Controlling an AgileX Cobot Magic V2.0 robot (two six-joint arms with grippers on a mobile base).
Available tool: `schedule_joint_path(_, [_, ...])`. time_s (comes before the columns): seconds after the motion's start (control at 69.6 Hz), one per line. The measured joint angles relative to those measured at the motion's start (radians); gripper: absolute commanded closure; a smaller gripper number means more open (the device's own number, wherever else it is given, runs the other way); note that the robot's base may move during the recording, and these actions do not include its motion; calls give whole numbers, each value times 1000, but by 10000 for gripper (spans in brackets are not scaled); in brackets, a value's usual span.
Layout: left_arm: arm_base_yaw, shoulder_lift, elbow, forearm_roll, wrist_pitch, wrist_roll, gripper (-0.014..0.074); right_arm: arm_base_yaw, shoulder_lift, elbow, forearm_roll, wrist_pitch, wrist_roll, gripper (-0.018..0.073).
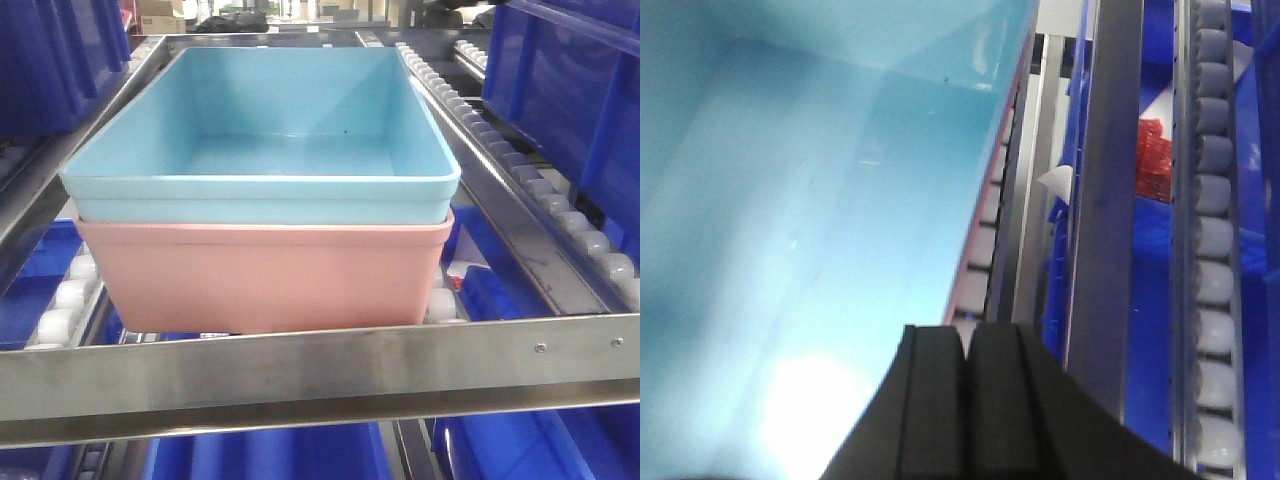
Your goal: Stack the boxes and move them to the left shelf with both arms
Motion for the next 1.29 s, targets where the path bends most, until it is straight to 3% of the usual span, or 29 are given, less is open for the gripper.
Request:
schedule_joint_path(0.287, [-107, -274, 277, 0, -59, 2, 601, 0, -320, 326, -46, -167, 0, 504])
schedule_joint_path(0.503, [-177, -493, 529, 4, -194, 6, 601, 0, -554, 542, -100, -290, 0, 504])
schedule_joint_path(0.647, [-192, -599, 655, 10, -267, 8, 601, 0, -677, 645, -109, -355, 0, 504])
schedule_joint_path(1.293, [-192, -620, 716, 19, -239, 9, 601, 0, -708, 679, -116, -371, -2, 504])
